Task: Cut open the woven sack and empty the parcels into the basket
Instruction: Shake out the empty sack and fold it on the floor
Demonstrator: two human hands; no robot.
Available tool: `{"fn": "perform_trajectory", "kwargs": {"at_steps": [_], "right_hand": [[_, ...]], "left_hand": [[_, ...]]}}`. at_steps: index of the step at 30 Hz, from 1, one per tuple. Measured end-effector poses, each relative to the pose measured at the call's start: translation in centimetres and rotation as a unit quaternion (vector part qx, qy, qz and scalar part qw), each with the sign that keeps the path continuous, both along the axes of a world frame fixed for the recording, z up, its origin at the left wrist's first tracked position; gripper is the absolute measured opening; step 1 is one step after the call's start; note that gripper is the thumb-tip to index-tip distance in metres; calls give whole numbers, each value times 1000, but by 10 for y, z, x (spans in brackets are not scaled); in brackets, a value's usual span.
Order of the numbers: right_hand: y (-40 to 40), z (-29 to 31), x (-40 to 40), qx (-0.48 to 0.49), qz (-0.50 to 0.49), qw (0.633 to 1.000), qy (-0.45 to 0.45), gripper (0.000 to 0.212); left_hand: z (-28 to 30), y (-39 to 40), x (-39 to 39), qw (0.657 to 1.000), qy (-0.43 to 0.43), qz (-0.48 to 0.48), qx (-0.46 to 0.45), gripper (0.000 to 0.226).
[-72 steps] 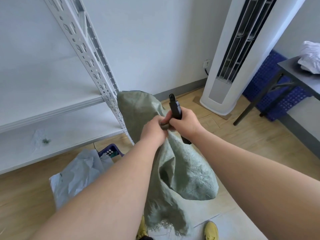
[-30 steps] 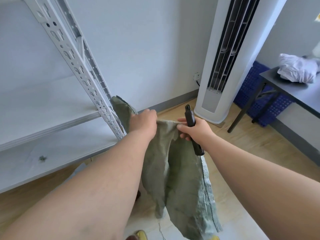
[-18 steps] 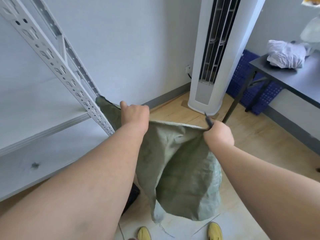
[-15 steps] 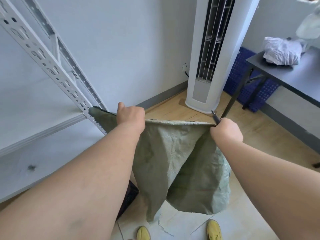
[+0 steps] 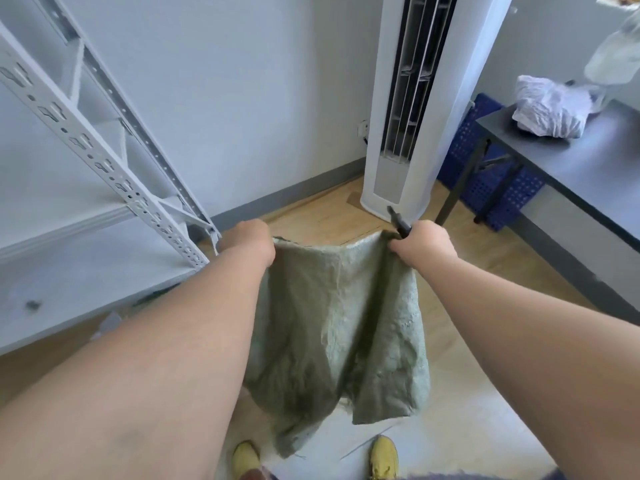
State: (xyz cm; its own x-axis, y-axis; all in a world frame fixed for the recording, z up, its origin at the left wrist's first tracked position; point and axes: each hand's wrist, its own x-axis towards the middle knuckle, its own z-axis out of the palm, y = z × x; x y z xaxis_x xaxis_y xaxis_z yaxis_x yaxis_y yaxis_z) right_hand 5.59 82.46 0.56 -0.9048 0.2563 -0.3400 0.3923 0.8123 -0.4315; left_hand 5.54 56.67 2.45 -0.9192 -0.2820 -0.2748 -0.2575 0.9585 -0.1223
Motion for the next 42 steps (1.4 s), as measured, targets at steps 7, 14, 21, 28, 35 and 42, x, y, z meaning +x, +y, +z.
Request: {"fn": "perform_trajectory", "kwargs": {"at_steps": [7,14,21,28,35,42], "right_hand": [[-21,10,-7,24,63,997,25,34],[-70,11,-4,22,126,992,7,33],[-113,13,7,-349,94,931,-42,28],[-135,35,13,-420,220,861,-183,14],[-133,41,15,-270,142,952,-2,19],[-147,65,28,-41,322,945,21,67]], "left_hand": [[15,-29,35,992,53,78,-82,44],[12,-42,55,970,144,93,173,25],[2,-48,65,944,115,-58,304,56],[2,-41,63,938,6,-60,340,55],[3,-50,64,991,74,23,108,15],[6,-53,61,985,153,18,83,32]]}}
